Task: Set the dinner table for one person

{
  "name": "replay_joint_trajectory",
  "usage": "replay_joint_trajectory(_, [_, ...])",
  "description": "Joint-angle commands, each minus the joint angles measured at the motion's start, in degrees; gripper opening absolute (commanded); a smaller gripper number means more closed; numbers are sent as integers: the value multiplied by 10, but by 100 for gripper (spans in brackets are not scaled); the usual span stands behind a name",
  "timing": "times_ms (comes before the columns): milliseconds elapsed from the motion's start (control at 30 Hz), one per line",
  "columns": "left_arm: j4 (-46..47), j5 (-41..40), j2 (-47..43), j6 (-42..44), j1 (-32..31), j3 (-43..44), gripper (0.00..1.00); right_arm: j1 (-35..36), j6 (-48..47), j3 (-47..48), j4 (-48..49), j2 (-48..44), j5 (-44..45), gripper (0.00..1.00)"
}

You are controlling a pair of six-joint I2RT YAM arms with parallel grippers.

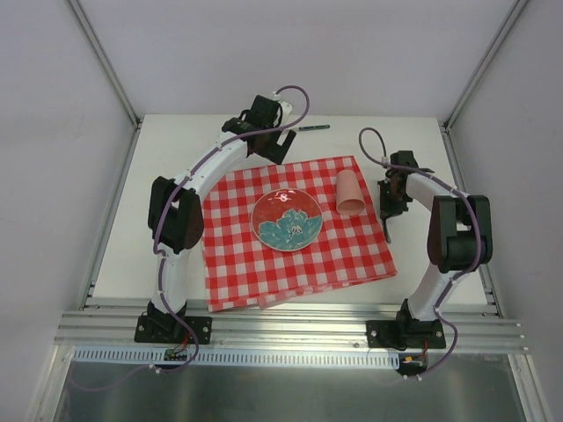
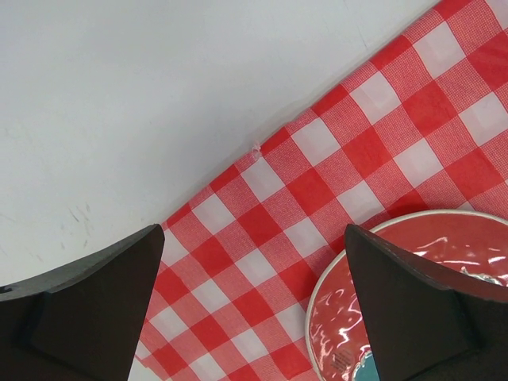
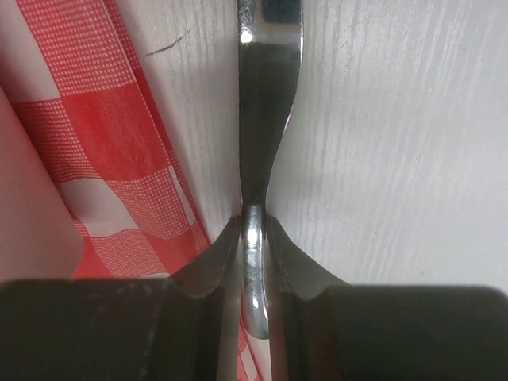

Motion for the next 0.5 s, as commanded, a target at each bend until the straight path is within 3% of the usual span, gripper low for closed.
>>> replay_joint_trajectory(0, [4, -11, -34, 4, -5, 2, 99, 17, -26, -44, 37, 7, 45, 8])
replay_joint_trajectory(67, [4, -7, -32, 1, -5, 6, 99, 22, -40, -55, 55, 6, 54, 0])
replay_joint_trajectory(467, [5, 1, -31, -6, -4, 8, 99, 29, -17, -94, 83, -70, 56, 0])
